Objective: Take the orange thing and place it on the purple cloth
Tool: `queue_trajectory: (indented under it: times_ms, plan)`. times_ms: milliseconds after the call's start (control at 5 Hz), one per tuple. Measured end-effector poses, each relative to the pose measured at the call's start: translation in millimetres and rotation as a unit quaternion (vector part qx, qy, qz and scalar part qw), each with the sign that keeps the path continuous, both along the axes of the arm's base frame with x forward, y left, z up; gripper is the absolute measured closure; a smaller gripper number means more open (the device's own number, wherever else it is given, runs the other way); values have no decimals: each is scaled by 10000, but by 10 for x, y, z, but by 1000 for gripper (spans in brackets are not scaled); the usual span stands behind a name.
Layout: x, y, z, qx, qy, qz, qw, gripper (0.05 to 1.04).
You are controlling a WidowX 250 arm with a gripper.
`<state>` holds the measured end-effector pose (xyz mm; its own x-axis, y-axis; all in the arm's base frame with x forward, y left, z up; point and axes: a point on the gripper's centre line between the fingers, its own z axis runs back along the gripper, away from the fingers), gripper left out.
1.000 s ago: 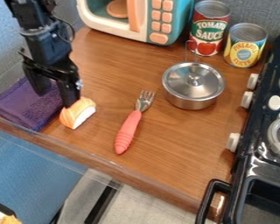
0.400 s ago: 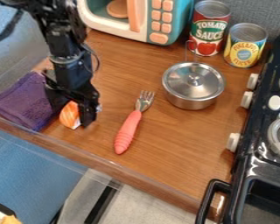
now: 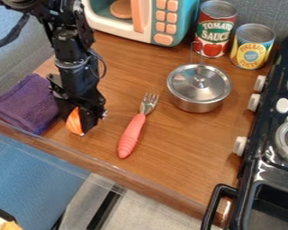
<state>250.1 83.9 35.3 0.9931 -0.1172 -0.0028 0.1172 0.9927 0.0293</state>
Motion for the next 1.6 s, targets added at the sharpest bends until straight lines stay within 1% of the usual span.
queue_trajectory:
  times_ms: [200,400,600,800,1000,1200,1400,1600]
  plan:
    - [24,66,163,-137,-132,15,9998,497]
    - [25,340,476,-317,-376,298,9983,497]
    - [48,625,619,-230,-510,551,9969,497]
    - [28,996,508,-21,-355,858,9957,497]
    - [-33,1181,310,125,-56,902,9958,497]
    - [-125,1252,239,246,56,827,9963,497]
    - [-194,1206,154,187,135,725,9971,497]
    - [-197,1202,150,167,131,730,9971,422]
